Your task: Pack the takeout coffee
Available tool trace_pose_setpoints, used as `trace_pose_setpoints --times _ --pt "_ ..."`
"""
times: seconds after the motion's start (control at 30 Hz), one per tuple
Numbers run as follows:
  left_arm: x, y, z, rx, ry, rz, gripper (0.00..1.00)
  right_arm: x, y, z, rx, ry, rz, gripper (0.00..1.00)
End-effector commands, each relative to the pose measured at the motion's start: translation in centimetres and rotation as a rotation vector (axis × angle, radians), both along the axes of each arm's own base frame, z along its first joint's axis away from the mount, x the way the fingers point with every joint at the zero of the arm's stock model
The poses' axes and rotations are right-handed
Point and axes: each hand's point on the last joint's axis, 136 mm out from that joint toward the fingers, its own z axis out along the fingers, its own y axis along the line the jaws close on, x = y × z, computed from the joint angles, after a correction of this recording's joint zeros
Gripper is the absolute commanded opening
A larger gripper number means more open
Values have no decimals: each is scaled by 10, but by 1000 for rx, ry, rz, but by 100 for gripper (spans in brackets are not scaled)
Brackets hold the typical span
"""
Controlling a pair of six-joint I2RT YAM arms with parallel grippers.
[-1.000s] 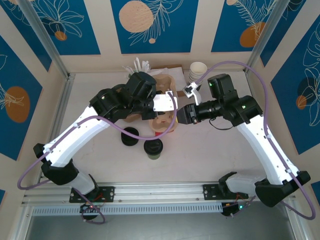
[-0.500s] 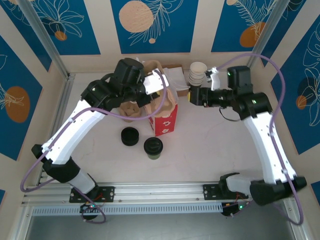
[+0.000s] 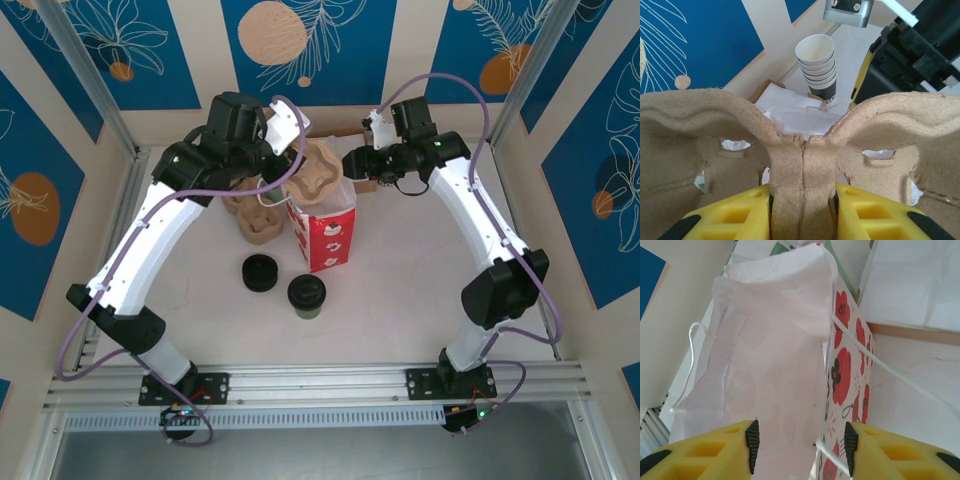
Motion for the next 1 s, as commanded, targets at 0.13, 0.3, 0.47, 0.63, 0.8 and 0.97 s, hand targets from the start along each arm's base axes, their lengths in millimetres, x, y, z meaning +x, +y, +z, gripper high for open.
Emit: trace_pose_setpoints --times 0.13,0.3,0.47,0.63,0.8,0.97 --pt "4 -4 16 -106 10 -6 31 12 11 -17 -55 7 39 52" --pt "5 -5 18 -125 19 -5 31 14 15 -28 -90 17 46 46" --pt "3 -11 20 -161 37 -27 31 14 12 -31 -114 24 34 29" --pt "1 -18 22 -183 38 -63 31 7 4 -22 -134 1 34 7" --pt "-7 -28 29 -212 31 -115 31 -7 -12 -10 -158 -20 22 0" --pt "-21 -47 29 -203 20 -200 32 -30 -26 -4 -153 -4 12 0"
